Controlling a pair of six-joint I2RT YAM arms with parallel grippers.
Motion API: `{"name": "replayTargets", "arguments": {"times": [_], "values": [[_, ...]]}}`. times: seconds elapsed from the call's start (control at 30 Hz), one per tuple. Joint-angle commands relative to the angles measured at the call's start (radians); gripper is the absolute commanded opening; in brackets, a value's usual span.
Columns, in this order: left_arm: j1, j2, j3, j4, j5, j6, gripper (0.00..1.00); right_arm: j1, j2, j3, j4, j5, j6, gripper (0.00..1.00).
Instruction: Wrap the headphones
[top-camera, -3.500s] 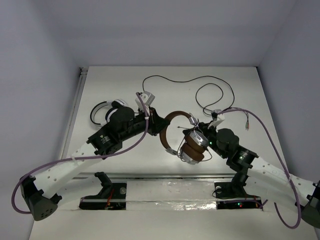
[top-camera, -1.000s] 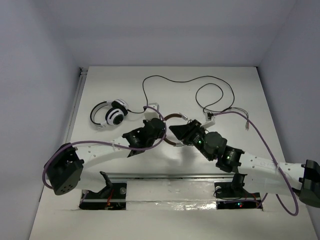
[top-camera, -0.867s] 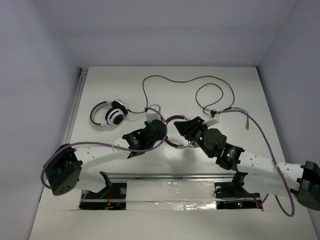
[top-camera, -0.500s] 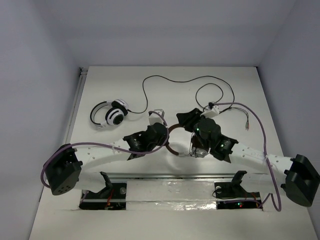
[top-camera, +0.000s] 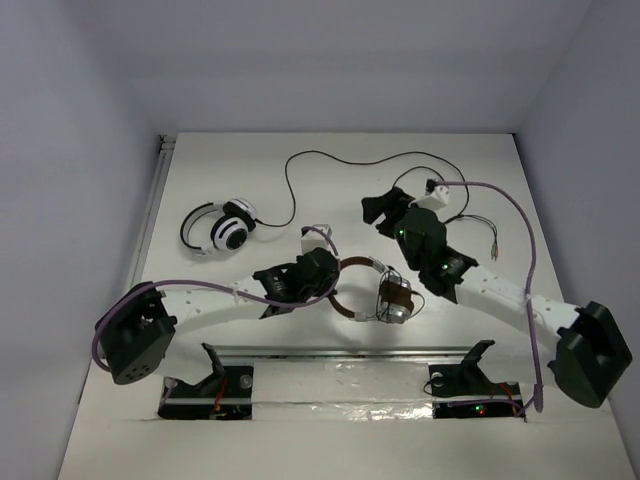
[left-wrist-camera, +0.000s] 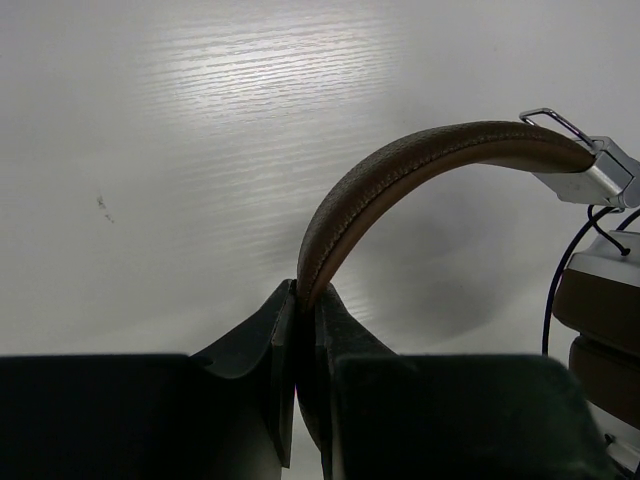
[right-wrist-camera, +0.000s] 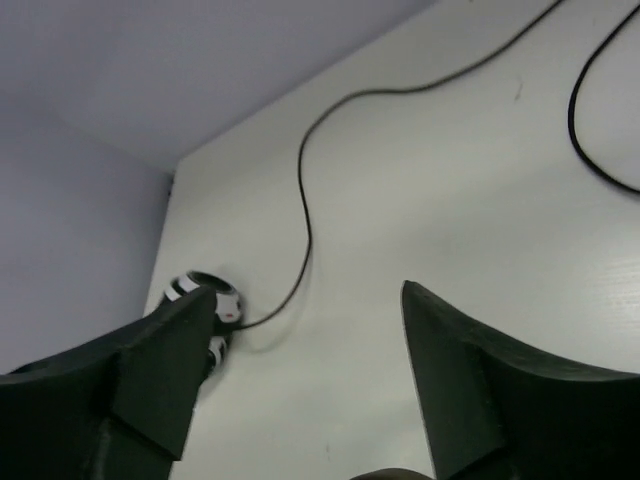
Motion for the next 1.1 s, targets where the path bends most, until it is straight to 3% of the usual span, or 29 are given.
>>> {"name": "replayTargets", "arguments": {"times": [0.0,0.1,0.4,0.6,0.73,0.87,1.07], "values": [[0.028,0.020,0.057,0.062,-0.025,0.015,0.00,-0.008,-0.098,0.111,-0.102,0.089,-0.106,0.81],[0.074,0.068,0.080,0.091,-0.027,0.066,0.00,-0.008,-0.172,0.128,-0.203,0.116,-0.125,0.99],[0.106,0.273,0.203,0.203,-0.042,0.141,0.00,-0.008,-0.426,0.049,-0.369,0.099,-0.129,1.00],[0.142,0.391,0.294,0.217,-0.084,0.170,0.00,-0.008,-0.483,0.030,-0.454,0.094,-0.114,1.00],[0.151,0.421,0.330,0.248,-0.051,0.190,0.23,-0.008,-0.542,0.024,-0.478,0.090,-0.116,1.00],[0.151,0.357,0.326,0.216,-0.047,0.182,0.57,-0.008,-0.577,0.068,-0.535,0.080,-0.132,1.00],[0.151,0.026,0.231,0.154,-0.077,0.190,0.78,-0.008,-0.677,0.153,-0.633,0.050,-0.171,0.99]]}}
